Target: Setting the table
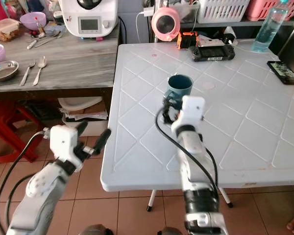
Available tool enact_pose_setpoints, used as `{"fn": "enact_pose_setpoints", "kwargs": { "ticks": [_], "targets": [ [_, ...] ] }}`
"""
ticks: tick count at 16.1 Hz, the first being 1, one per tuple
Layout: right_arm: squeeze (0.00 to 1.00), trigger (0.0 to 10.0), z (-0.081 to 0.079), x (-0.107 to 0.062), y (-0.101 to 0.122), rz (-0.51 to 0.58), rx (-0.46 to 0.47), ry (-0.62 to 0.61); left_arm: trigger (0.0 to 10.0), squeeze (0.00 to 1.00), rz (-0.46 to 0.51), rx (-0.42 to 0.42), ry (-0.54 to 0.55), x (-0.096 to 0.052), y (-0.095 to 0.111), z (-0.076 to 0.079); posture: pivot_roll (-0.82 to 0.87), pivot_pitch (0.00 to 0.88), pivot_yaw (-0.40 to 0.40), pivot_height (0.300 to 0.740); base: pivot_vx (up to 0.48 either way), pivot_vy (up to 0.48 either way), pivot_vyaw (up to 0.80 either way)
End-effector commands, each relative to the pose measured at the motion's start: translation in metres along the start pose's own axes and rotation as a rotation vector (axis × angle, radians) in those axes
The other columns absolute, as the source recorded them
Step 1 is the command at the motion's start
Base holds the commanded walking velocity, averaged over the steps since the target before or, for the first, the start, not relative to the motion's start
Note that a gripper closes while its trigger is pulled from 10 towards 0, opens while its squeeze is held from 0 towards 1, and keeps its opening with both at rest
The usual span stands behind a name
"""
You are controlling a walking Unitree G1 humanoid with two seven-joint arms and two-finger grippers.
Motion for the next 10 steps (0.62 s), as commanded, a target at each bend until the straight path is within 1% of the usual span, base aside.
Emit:
{"fn": "enact_pose_setpoints", "kwargs": {
  "ticks": [1, 4, 5, 7, 9, 10],
  "targets": [
    [0.00, 10.0, -0.003, 0.002, -0.005, -0.024, -0.004, 0.003, 10.0, 0.00, 0.005, 0.008, -0.010, -0.002, 0.005, -0.001, 0.05, 0.058, 0.043, 0.740, 0.000, 0.000, 0.00],
    [0.00, 10.0, 0.000, 0.003, -0.012, -0.050, -0.003, -0.020, 10.0, 0.00, -0.009, 0.011, -0.017, -0.009, 0.007, -0.002, 0.06, 0.081, 0.046, 0.740, 0.000, 0.000, 0.00],
    [0.00, 10.0, 0.006, 0.004, -0.010, -0.044, -0.002, -0.053, 10.0, 0.00, -0.019, 0.014, -0.013, -0.012, 0.007, -0.004, 0.06, 0.087, 0.047, 0.740, 0.000, 0.000, 0.00],
    [0.00, 10.0, 0.013, 0.006, -0.007, -0.040, -0.001, -0.073, 10.0, 0.00, -0.036, 0.014, -0.012, -0.018, 0.006, -0.004, 0.07, 0.101, 0.056, 0.740, 0.000, 0.000, 0.00],
    [0.00, 10.0, 0.015, 0.009, -0.005, -0.038, 0.008, -0.072, 10.0, 0.00, -0.065, 0.008, -0.024, -0.027, 0.003, 0.000, 0.07, 0.131, 0.067, 0.740, 0.000, 0.000, 0.00],
    [0.00, 10.0, 0.014, 0.008, -0.004, -0.036, 0.010, -0.070, 10.0, 0.00, -0.066, 0.008, -0.024, -0.029, 0.004, 0.000, 0.08, 0.144, 0.071, 0.740, 0.000, 0.000, 0.00]
  ]
}}
Point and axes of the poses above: a point about 5 cm out from each wrist's last joint towards the gripper, its own x axis pointing out of the wrist towards the gripper, its own y axis along the axis of the wrist's last joint, z = x × y, the point moved 5 cm from there along x, pointing out of the wrist towards the gripper, and after that the axes turned 1 degree about -x, right-handed, at the moved point
